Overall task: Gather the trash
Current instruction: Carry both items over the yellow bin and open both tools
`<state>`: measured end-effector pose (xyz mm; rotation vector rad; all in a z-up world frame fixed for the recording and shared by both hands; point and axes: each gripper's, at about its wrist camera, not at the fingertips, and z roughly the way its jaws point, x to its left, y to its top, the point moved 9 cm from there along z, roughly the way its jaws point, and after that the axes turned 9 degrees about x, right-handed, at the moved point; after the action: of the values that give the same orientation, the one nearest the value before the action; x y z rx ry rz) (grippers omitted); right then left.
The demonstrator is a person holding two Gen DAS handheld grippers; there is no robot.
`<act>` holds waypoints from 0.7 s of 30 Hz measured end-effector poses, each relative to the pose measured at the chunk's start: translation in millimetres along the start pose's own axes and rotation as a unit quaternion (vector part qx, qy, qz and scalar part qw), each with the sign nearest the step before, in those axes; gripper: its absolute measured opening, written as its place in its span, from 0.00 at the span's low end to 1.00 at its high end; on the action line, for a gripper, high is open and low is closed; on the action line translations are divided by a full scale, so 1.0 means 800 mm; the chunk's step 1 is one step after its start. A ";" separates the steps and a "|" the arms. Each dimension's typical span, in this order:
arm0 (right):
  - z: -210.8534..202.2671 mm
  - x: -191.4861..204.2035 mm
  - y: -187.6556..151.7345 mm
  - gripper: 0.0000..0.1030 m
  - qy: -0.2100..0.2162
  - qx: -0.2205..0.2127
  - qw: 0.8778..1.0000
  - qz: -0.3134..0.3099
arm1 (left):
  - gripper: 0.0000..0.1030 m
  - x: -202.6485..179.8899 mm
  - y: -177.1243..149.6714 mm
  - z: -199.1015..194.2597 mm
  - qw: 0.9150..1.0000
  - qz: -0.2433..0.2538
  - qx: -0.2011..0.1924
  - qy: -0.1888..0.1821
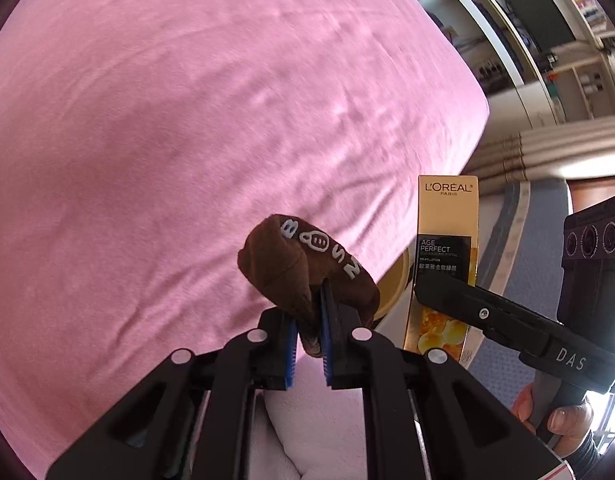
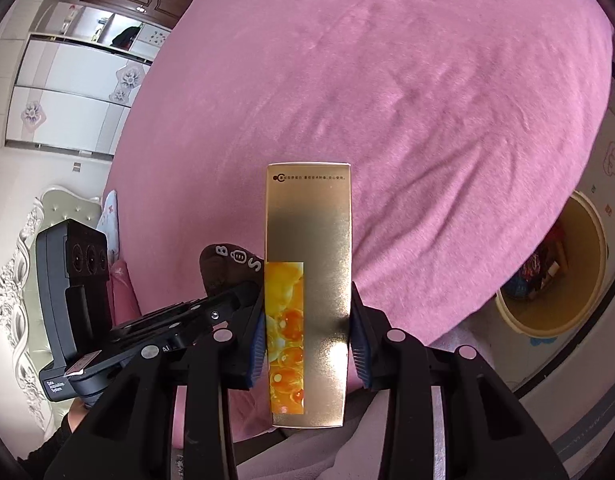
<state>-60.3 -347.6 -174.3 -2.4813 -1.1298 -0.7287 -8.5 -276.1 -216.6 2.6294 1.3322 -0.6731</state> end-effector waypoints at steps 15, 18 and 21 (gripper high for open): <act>-0.092 -0.167 -0.019 0.34 -0.003 -0.040 0.995 0.095 | 0.10 -0.168 0.010 0.101 0.993 0.088 0.080 0.011; -0.103 -0.207 -0.018 0.34 0.001 -0.040 0.992 0.121 | 0.10 -0.202 0.015 0.131 0.990 0.104 0.097 0.015; -0.114 -0.252 -0.022 0.34 -0.001 -0.043 0.988 0.148 | 0.10 -0.229 0.018 0.160 0.986 0.115 0.117 0.018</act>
<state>-214.8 -501.8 -212.9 -2.6426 -0.7197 -0.6990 -134.3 -458.0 -252.5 2.9305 0.9883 -0.7947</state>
